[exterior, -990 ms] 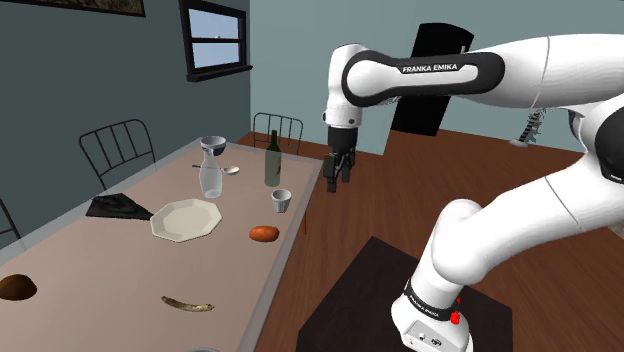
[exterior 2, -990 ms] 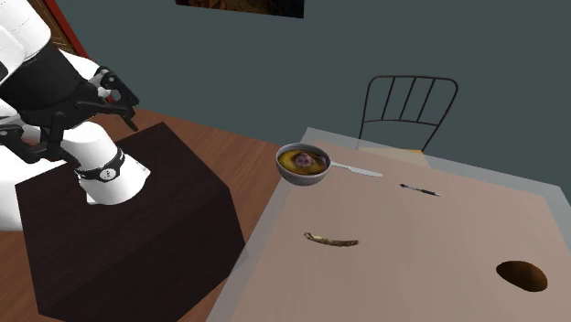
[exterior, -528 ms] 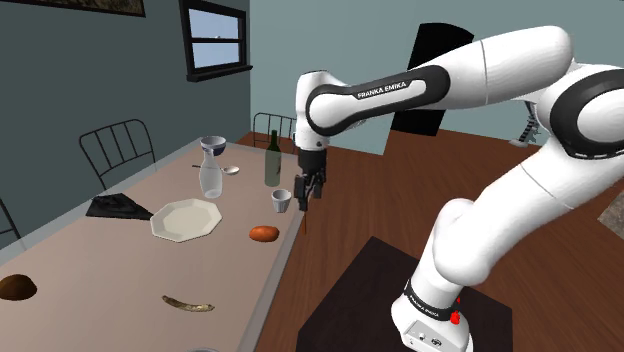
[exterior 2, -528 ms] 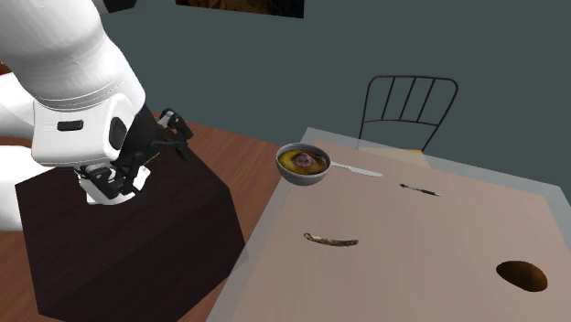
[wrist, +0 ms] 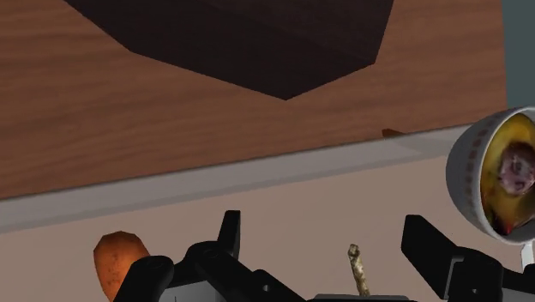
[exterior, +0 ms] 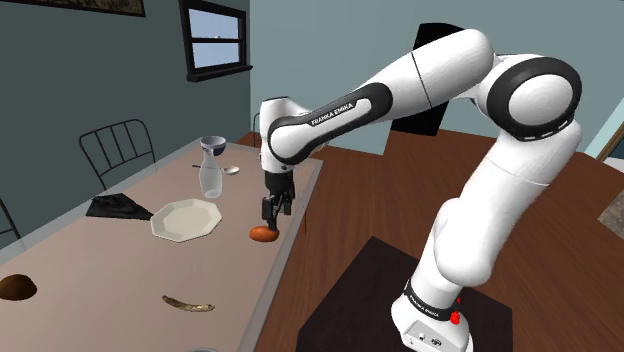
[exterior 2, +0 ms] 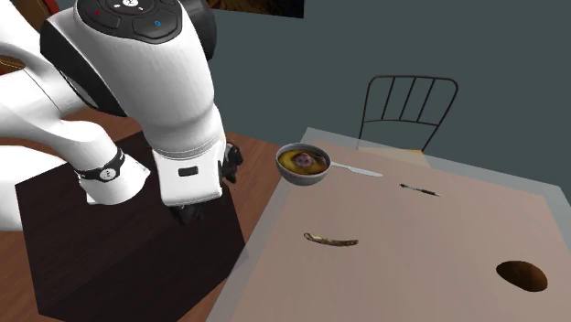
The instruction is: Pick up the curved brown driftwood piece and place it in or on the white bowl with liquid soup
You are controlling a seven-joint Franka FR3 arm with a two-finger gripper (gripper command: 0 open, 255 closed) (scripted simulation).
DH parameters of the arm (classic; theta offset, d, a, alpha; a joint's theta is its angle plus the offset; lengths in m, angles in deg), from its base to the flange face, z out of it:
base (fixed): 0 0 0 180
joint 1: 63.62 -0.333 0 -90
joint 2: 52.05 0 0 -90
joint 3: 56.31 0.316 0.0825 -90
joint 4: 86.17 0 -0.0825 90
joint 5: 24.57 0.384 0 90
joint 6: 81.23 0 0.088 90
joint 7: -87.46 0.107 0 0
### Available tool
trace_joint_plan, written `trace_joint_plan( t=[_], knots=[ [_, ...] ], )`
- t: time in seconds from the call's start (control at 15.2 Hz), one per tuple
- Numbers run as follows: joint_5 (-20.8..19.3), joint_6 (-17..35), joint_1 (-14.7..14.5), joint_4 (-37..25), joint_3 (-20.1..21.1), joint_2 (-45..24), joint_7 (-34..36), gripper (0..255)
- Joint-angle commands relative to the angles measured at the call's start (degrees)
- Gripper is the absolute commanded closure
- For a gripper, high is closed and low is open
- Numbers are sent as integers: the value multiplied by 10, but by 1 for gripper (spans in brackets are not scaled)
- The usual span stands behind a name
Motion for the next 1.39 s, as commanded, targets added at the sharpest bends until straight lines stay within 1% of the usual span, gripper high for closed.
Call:
trace_joint_plan(
  t=[0.0, 0.33, 0.66, 0.99, 1.32],
  knots=[
    [-3, 29, -8, -16, 10, -42, 4, 0],
    [-25, 77, -25, -79, 26, -150, 15, 0],
    [-54, 107, -48, -158, 34, -258, 29, 0],
    [-85, 120, -76, -255, 35, -366, 40, 0],
    [-112, 114, -109, -371, 31, -477, 46, 0]
  ],
)
